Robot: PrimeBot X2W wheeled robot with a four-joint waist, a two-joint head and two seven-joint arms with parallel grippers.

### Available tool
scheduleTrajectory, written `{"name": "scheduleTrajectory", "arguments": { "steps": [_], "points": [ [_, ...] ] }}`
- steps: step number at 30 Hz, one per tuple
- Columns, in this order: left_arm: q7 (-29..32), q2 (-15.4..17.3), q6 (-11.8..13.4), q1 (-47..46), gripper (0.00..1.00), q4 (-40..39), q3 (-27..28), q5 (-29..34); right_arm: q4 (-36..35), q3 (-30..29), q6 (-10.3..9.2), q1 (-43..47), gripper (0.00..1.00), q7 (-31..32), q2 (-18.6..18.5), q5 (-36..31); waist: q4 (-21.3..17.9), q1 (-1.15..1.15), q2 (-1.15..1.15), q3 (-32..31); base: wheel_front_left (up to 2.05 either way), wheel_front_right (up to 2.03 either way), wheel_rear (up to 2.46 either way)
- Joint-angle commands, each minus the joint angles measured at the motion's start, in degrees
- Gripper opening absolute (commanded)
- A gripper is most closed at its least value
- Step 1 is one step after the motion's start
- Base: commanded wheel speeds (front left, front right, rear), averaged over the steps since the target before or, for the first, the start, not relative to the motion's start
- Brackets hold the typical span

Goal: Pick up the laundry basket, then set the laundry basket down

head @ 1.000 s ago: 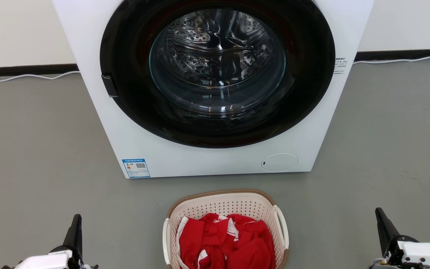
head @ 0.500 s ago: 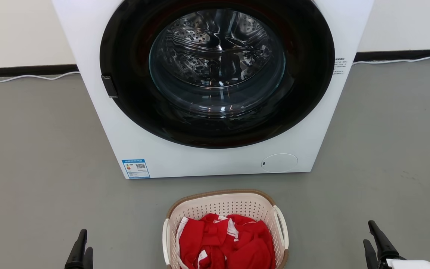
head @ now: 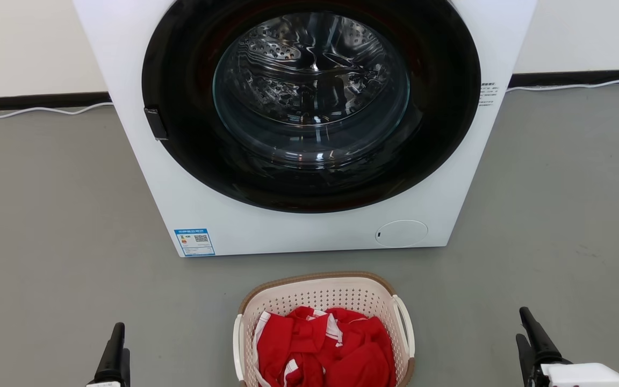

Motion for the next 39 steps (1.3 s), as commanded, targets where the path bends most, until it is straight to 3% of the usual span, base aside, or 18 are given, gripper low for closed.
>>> {"name": "scheduleTrajectory", "arguments": {
  "steps": [1,12,39],
  "points": [
    [-0.6,1.4,-0.1,-2.7,1.0,-1.7,-0.2,0.8,-1.3,0.6,0.05,-2.7,1.0,-0.8,-0.8,-1.1,0.0,-0.01,0.0,0.0,0.0,0.0,0.0],
    [-2.9,3.4,-0.1,-3.8,1.0,-1.8,-3.0,6.0,-0.6,2.3,0.06,-4.1,1.0,-2.7,-1.0,-6.7,-0.1,-0.01,0.0,0.0,0.0,0.0,0.0],
    [-7.5,6.6,-0.2,-5.4,1.0,-1.1,-8.9,29.1,5.3,6.5,0.1,-8.9,1.0,-7.2,-1.3,-30.0,-0.4,-0.01,0.0,0.0,0.0,0.0,0.0]
  ]
}}
